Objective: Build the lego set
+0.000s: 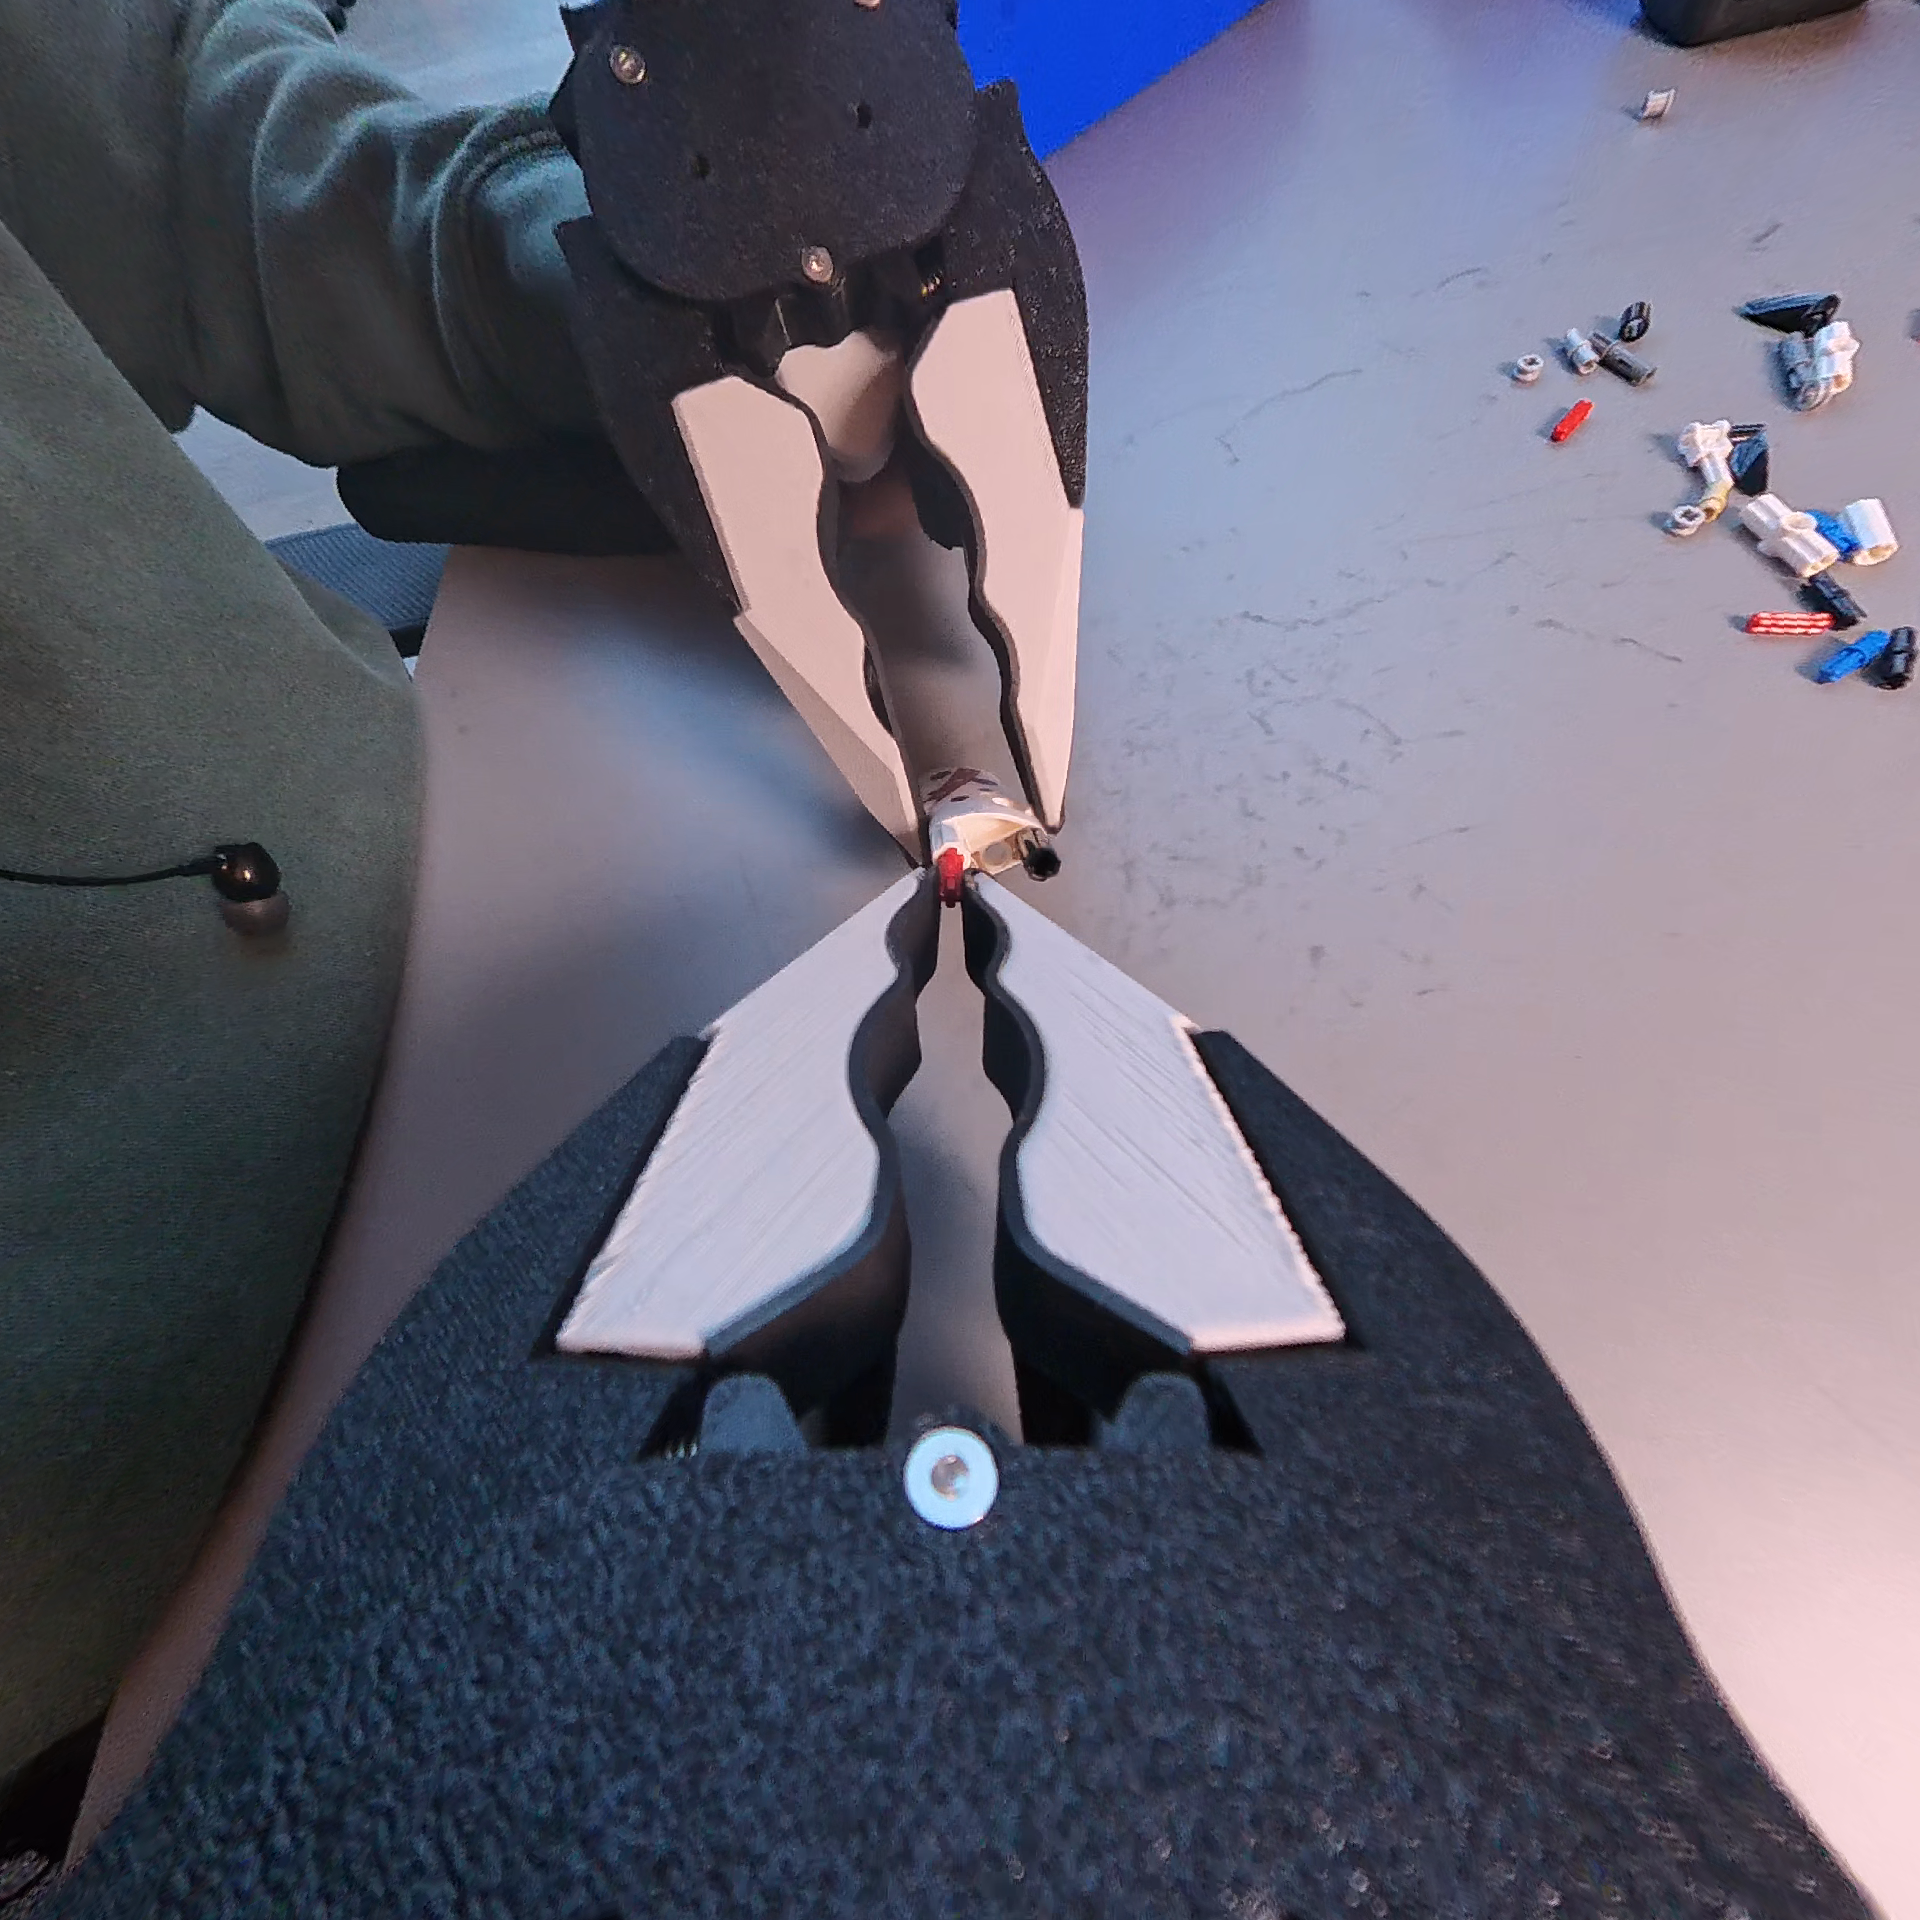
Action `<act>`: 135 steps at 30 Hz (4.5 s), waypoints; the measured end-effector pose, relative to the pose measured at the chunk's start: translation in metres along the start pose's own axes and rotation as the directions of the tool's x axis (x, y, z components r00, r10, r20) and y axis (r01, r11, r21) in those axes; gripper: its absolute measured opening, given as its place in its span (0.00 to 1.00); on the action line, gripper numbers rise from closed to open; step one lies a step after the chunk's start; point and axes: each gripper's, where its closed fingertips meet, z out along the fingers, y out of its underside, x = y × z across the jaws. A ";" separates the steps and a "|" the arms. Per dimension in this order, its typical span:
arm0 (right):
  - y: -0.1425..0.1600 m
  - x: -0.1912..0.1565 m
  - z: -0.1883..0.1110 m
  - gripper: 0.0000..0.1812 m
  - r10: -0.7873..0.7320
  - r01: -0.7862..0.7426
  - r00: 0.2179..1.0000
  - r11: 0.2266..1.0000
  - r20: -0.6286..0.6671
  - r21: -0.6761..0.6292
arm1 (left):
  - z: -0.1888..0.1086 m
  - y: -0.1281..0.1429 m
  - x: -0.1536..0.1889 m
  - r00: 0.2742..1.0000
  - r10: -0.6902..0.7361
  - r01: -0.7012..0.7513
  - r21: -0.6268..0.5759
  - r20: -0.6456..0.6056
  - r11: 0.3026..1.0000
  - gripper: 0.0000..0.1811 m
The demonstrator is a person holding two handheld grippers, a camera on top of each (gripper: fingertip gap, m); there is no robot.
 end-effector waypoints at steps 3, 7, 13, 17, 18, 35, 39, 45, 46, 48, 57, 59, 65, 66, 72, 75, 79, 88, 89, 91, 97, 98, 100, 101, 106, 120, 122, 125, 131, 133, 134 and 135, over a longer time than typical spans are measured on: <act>0.005 0.000 0.001 0.02 -0.012 0.012 1.000 0.999 0.010 -0.030 | 0.002 0.002 0.001 1.000 -0.010 0.009 -0.019 -0.022 1.000 0.13; 0.013 -0.001 0.005 0.01 -0.021 0.023 0.999 0.997 0.030 -0.077 | 0.005 0.008 0.003 0.999 -0.012 0.009 -0.062 -0.041 0.998 0.12; 0.018 0.001 0.009 0.01 -0.011 0.015 0.999 0.996 0.040 -0.092 | 0.006 0.012 0.002 0.998 -0.042 0.037 -0.085 -0.053 0.996 0.12; 0.023 -0.001 0.012 0.01 -0.011 0.018 0.998 0.992 0.055 -0.124 | 0.006 0.014 0.001 0.998 -0.045 0.041 -0.095 -0.046 0.995 0.13; 0.024 -0.001 0.012 0.01 -0.019 0.026 0.998 0.991 0.053 -0.133 | 0.006 0.015 0.001 0.998 -0.043 0.039 -0.096 -0.042 0.995 0.13; 0.030 0.002 0.016 0.01 -0.098 0.092 0.995 0.980 -0.021 -0.176 | 0.007 0.017 0.000 1.000 -0.014 0.017 -0.107 0.027 0.994 0.13; 0.030 0.001 0.016 0.01 -0.096 0.094 0.995 0.980 -0.001 -0.175 | 0.007 0.017 0.000 1.000 -0.007 0.009 -0.106 0.021 0.994 0.13; 0.029 0.000 0.017 0.01 -0.111 0.113 0.994 0.979 0.018 -0.169 | 0.006 0.017 0.001 1.000 0.009 -0.008 -0.105 0.016 0.994 0.13; 0.029 0.000 0.017 0.01 -0.117 0.117 0.993 0.978 0.014 -0.171 | 0.006 0.017 0.001 1.000 0.013 -0.011 -0.106 0.019 0.994 0.13; 0.029 0.000 0.017 0.01 -0.128 0.127 0.992 0.977 0.009 -0.172 | 0.006 0.017 0.001 1.000 0.018 -0.015 -0.106 0.023 0.994 0.13; 0.029 -0.002 0.022 0.01 -0.159 0.162 0.987 0.969 0.031 -0.186 | 0.006 0.017 0.002 0.999 0.035 -0.031 -0.107 0.030 0.994 0.13; 0.030 -0.002 0.023 0.01 -0.159 0.159 0.987 0.969 0.017 -0.189 | 0.006 0.017 0.002 0.999 0.035 -0.031 -0.107 0.032 0.994 0.13; 0.030 -0.002 0.020 0.02 -0.164 0.158 0.986 0.970 -0.014 -0.186 | 0.007 0.017 0.002 1.000 0.027 -0.026 -0.106 0.007 0.994 0.13; 0.029 -0.003 0.019 0.03 -0.163 0.160 0.987 0.971 -0.006 -0.176 | 0.006 0.017 0.003 1.000 0.029 -0.028 -0.105 0.009 0.994 0.13; 0.031 -0.003 0.016 0.02 -0.159 0.158 0.987 0.969 0.010 -0.192 | 0.006 0.016 0.003 0.999 0.040 -0.038 -0.105 0.016 0.994 0.14; 0.030 -0.003 0.017 0.01 -0.165 0.166 0.986 0.967 0.020 -0.191 | 0.006 0.016 0.003 0.999 0.034 -0.032 -0.106 0.018 0.994 0.13; 0.028 -0.002 0.019 0.01 -0.170 0.170 0.985 0.965 0.022 -0.200 | 0.006 0.017 0.003 0.999 0.034 -0.030 -0.108 0.035 0.994 0.13; 0.026 -0.007 0.026 0.01 -0.157 0.159 0.987 0.966 0.025 -0.205 | 0.006 0.017 0.002 0.998 0.041 -0.035 -0.106 0.051 0.994 0.15; 0.026 -0.007 0.026 0.01 -0.164 0.164 0.986 0.965 0.019 -0.207 | 0.006 0.016 0.001 0.998 0.037 -0.031 -0.106 0.051 0.994 0.15; 0.027 -0.004 0.024 0.01 -0.191 0.184 0.982 0.960 -0.010 -0.212 | 0.006 0.016 0.000 0.997 0.048 -0.042 -0.104 0.056 0.994 0.15; 0.034 0.009 0.013 0.02 -0.346 0.313 0.934 0.914 -0.094 -0.256 | 0.000 0.017 0.003 0.997 0.067 -0.064 -0.088 0.031 0.994 0.26; 0.036 0.011 0.013 0.02 -0.354 0.318 0.930 0.911 -0.100 -0.264 | -0.001 0.016 0.003 0.999 0.050 -0.049 -0.078 0.017 0.996 0.28; 0.036 0.009 0.013 0.08 -0.353 0.320 0.930 0.914 -0.101 -0.251 | -0.005 0.015 0.003 1.000 0.011 -0.012 -0.053 -0.006 0.999 0.29; 0.036 0.009 0.012 0.10 -0.351 0.318 0.931 0.916 -0.104 -0.245 | -0.008 0.015 0.001 1.000 -0.008 0.007 -0.044 -0.013 0.999 0.29; 0.027 0.009 0.007 0.12 -0.338 0.312 0.933 0.930 -0.125 -0.193 | -0.015 0.017 -0.004 0.998 -0.054 0.054 -0.029 -0.023 0.998 0.26; 0.021 0.012 0.019 0.04 -0.396 0.365 0.903 0.912 -0.166 -0.189 | -0.010 0.025 -0.007 1.000 -0.013 0.015 -0.085 0.028 0.996 0.15; 0.021 0.012 0.019 0.03 -0.404 0.371 0.899 0.908 -0.169 -0.194 | -0.010 0.024 -0.009 0.999 -0.015 0.018 -0.084 0.036 0.996 0.16; 0.018 0.023 0.013 0.03 -0.427 0.382 0.873 0.899 -0.235 -0.214 | -0.013 0.020 -0.019 0.995 -0.011 0.016 -0.051 0.096 0.999 0.17; 0.025 0.036 0.008 0.03 -0.441 0.383 0.853 0.892 -0.277 -0.241 | -0.030 0.001 -0.043 0.979 -0.078 0.057 0.114 0.188 0.992 0.20; 0.026 0.037 0.008 0.03 -0.456 0.394 0.844 0.884 -0.282 -0.250 | -0.033 0.000 -0.048 0.975 -0.091 0.065 0.132 0.203 0.989 0.22; 0.027 0.038 0.009 0.03 -0.460 0.397 0.842 0.882 -0.282 -0.253 | -0.033 0.000 -0.049 0.974 -0.093 0.067 0.131 0.206 0.989 0.23; 0.028 0.038 0.009 0.04 -0.461 0.397 0.842 0.882 -0.281 -0.255 | -0.033 0.000 -0.050 0.974 -0.095 0.070 0.126 0.206 0.989 0.24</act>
